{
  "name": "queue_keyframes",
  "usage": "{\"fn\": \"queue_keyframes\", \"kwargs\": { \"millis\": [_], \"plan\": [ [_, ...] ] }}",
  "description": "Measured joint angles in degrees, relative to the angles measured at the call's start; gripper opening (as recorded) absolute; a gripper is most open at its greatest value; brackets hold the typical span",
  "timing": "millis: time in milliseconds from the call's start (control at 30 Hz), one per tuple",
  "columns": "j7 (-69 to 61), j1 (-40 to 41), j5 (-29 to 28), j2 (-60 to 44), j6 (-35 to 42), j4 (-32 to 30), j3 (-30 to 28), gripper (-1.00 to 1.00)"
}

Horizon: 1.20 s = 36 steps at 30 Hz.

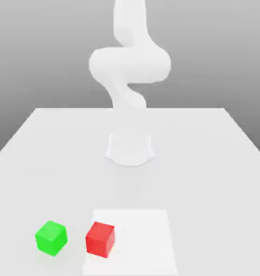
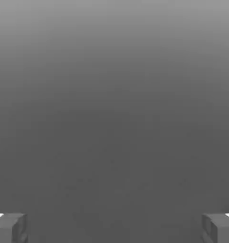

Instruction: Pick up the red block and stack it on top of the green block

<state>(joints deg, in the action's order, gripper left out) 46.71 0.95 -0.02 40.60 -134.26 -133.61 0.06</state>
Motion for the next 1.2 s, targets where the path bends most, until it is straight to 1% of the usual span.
{"fn": "queue_keyframes", "kwargs": {
  "millis": [467, 700, 767, 900, 933, 1133, 1200],
  "plan": [
    [5.3, 3.8, -0.6, -29.4, -14.0, -10.3, -1.2, 0.00],
    [7.1, 5.5, 0.3, -44.0, -21.0, -15.4, -2.1, 0.00],
    [7.2, 5.7, 0.7, -48.1, -23.6, -16.0, -2.1, 0.00],
    [6.7, 6.1, 1.5, -56.4, -30.4, -15.2, -1.6, 0.00],
    [6.6, 6.2, 1.7, -58.1, -31.8, -14.9, -1.4, -1.00],
    [6.7, 6.3, 1.6, -59.0, -32.6, -14.8, -1.3, -1.00],
    [6.8, 6.3, 1.4, -57.0, -30.9, -15.1, -1.4, -1.00]
  ]
}}
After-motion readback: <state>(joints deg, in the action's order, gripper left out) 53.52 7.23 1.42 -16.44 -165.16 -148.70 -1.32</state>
